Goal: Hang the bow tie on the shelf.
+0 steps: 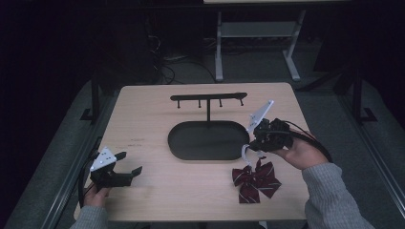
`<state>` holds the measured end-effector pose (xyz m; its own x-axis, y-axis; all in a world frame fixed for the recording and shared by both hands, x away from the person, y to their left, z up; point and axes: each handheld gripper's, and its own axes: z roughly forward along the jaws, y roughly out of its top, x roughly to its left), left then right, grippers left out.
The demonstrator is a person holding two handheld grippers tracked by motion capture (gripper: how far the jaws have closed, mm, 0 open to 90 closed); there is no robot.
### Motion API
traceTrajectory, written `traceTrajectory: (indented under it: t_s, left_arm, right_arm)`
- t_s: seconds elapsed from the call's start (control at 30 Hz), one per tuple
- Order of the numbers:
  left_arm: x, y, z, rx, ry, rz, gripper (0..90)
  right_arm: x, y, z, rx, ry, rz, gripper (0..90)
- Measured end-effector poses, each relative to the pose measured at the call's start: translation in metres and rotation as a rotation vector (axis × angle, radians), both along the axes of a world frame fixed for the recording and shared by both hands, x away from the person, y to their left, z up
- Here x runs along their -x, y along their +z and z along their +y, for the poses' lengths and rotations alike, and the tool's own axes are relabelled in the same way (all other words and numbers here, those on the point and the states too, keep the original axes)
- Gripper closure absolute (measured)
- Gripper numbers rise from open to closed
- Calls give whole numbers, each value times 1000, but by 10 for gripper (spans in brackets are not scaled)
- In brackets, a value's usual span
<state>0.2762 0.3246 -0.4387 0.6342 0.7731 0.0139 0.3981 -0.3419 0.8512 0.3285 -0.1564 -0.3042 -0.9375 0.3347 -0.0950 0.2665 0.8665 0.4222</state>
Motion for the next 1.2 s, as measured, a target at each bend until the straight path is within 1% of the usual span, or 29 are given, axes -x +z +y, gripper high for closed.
traceTrajectory:
  t_s: [0.27,0.37,0.43,0.73,0.87,1.0,1.07,1.2]
  left_arm:
    - [-1,0,2,4,1,-6,129]
    - [-1,0,2,4,3,-3,129]
    - [-1,0,3,7,3,-6,129]
    - [-1,0,3,7,6,-4,129]
    - [-1,0,3,8,7,-3,129]
    - [-1,0,3,6,4,-5,129]
    - [-1,0,3,7,4,-5,129]
    - [-1,0,3,8,3,-5,129]
  right_arm:
    - [-8,2,5,-9,13,10,883]
    - [-9,4,7,-11,9,18,883]
    - [-12,7,11,-11,25,15,883]
    - [-21,17,23,-12,47,19,883]
    - [-24,21,27,-10,51,21,883]
    - [-28,24,32,-11,56,34,883]
    - [-30,26,34,-3,58,31,883]
    - [-35,30,39,-6,64,33,883]
